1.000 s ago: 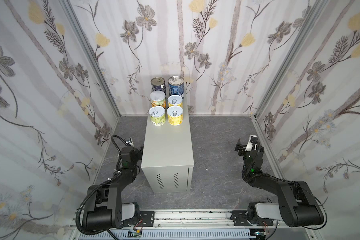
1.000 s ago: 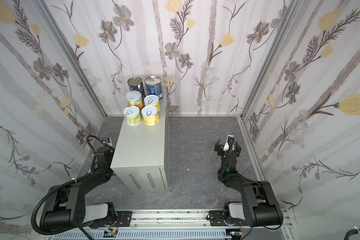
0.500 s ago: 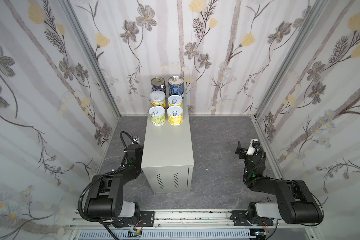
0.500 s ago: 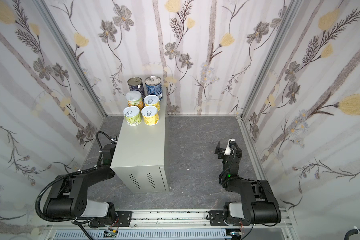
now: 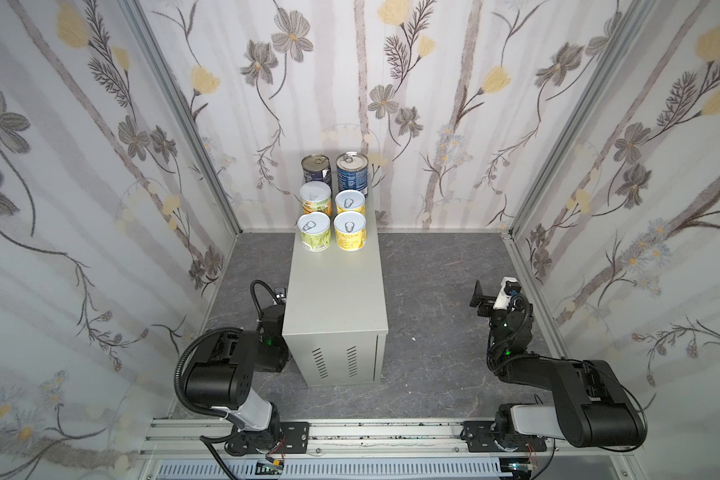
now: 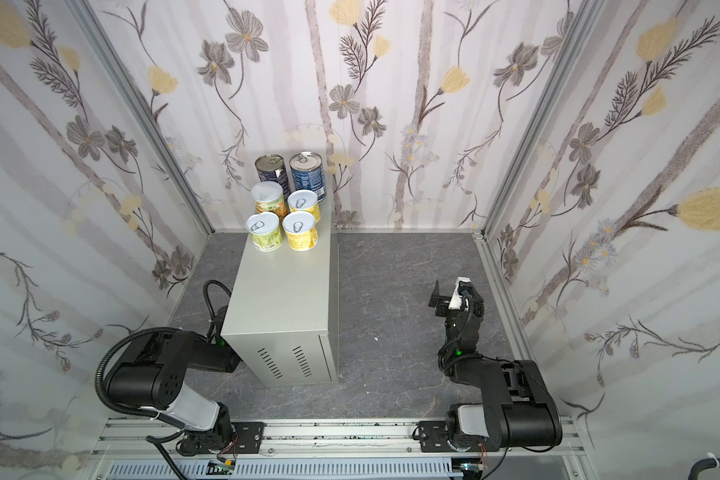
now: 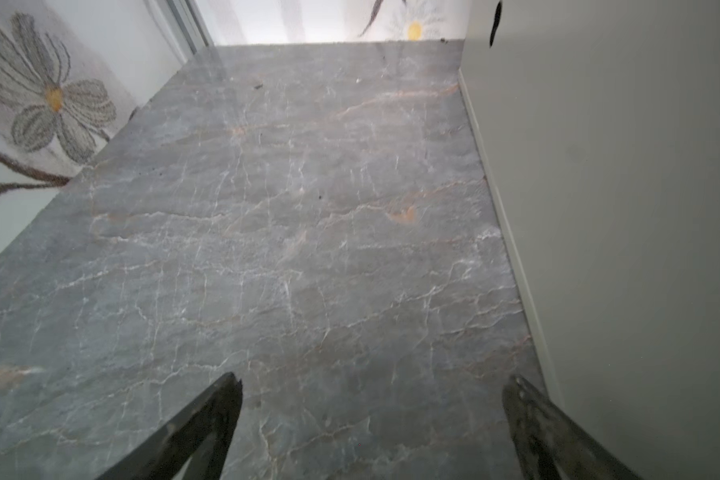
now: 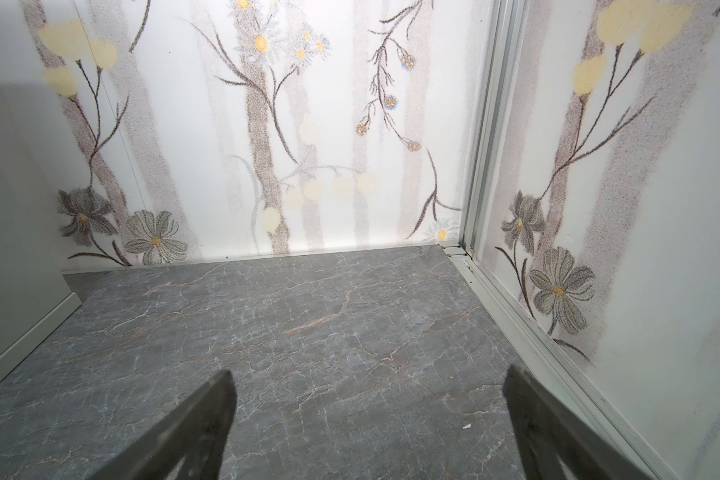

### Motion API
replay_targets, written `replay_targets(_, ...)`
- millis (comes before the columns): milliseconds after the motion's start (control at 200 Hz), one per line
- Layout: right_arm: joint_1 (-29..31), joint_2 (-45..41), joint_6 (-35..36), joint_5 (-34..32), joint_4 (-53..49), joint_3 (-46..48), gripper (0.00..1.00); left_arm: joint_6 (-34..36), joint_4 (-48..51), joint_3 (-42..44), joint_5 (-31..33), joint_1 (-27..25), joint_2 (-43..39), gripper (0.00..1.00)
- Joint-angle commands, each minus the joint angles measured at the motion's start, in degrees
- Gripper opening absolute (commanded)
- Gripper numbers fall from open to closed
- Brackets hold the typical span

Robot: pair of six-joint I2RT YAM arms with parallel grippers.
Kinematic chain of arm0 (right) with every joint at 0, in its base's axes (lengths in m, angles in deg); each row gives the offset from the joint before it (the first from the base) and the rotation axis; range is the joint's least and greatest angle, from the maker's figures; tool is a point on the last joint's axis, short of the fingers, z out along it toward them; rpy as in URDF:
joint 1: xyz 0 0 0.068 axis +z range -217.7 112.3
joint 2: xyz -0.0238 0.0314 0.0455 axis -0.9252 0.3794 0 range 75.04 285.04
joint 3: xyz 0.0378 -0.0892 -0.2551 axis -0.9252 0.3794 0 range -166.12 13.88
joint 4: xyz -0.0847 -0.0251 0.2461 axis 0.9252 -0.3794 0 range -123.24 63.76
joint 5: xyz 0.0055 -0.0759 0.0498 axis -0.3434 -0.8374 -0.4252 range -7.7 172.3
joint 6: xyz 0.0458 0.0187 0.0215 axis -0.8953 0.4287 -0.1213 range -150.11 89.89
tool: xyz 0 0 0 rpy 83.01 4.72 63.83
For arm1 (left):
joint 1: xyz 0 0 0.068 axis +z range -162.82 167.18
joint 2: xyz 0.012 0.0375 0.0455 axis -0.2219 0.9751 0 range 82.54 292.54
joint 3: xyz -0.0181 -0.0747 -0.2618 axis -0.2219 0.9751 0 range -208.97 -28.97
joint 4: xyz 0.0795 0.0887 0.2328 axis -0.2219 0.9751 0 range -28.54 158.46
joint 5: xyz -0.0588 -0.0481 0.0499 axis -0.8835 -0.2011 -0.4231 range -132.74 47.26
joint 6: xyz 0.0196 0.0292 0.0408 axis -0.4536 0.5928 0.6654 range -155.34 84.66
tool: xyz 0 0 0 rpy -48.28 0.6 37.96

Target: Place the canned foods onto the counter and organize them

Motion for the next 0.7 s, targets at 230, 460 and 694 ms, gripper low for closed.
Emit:
replay_targets(230,0.0,0.2,0.1,0.4,2.5,-0.2,1.00,-3.4,-3.6,-2.5,8.0,0.6,0.3,1.00)
replay_targets(460,0.0,0.2,0.1,0.4,2.5,-0.2,1.00,-3.4,-3.4,-2.5,7.9,0.5,0.1,1.00)
replay_targets(694,0.0,0.2,0.1,0.4,2.5,0.0,1.00,-3.4,-3.4,-2.5,7.8,0.5,0.1,1.00)
